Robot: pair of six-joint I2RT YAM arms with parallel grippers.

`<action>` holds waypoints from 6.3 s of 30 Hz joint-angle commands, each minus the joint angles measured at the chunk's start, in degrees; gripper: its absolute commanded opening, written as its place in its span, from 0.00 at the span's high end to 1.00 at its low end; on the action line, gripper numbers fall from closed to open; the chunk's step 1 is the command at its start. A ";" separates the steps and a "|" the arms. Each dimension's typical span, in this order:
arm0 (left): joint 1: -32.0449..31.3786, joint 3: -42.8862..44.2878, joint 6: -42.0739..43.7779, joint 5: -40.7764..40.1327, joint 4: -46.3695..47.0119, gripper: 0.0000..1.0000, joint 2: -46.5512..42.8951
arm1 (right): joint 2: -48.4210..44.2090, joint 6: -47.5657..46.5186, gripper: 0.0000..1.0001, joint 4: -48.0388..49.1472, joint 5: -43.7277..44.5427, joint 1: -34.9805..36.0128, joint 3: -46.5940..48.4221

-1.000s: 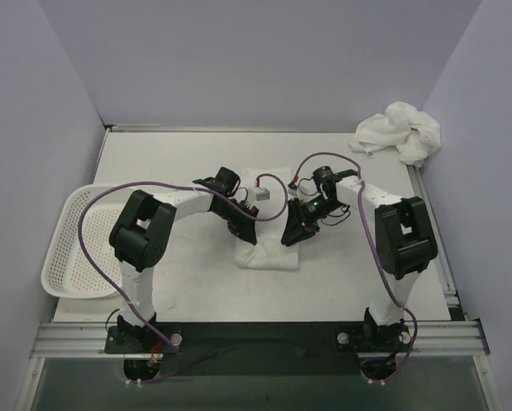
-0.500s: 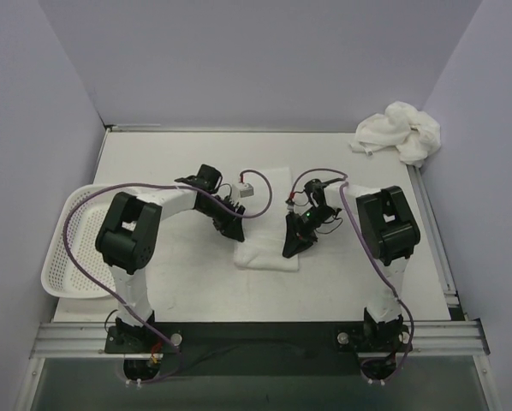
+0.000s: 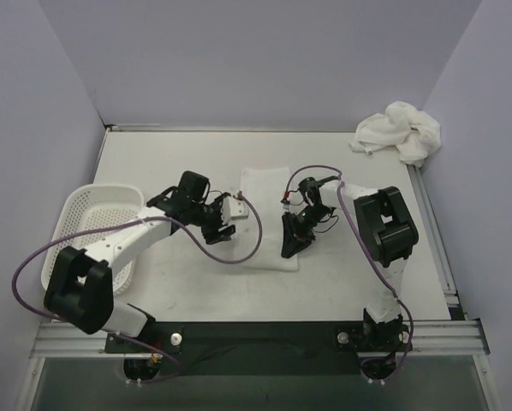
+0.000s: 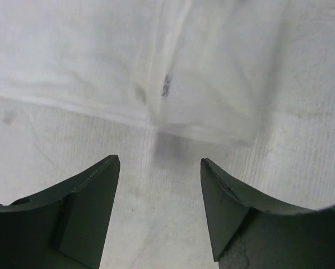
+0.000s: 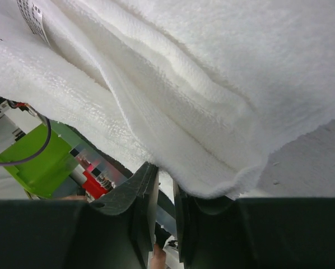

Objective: Roll the towels
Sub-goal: Roll the towel

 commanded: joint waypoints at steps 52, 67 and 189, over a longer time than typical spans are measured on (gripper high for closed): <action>-32.91 -10.25 11.17 -33.22 17.20 0.31 7.89 | 4.22 -1.99 0.80 -2.65 -3.87 -2.09 2.22; -15.33 7.14 2.64 4.02 -12.32 0.91 19.65 | -3.49 -5.32 0.80 -2.57 -2.47 -5.24 1.43; -21.21 -26.52 29.08 -7.37 36.20 0.44 -0.20 | 18.37 -34.07 1.00 -24.71 -15.48 0.99 16.02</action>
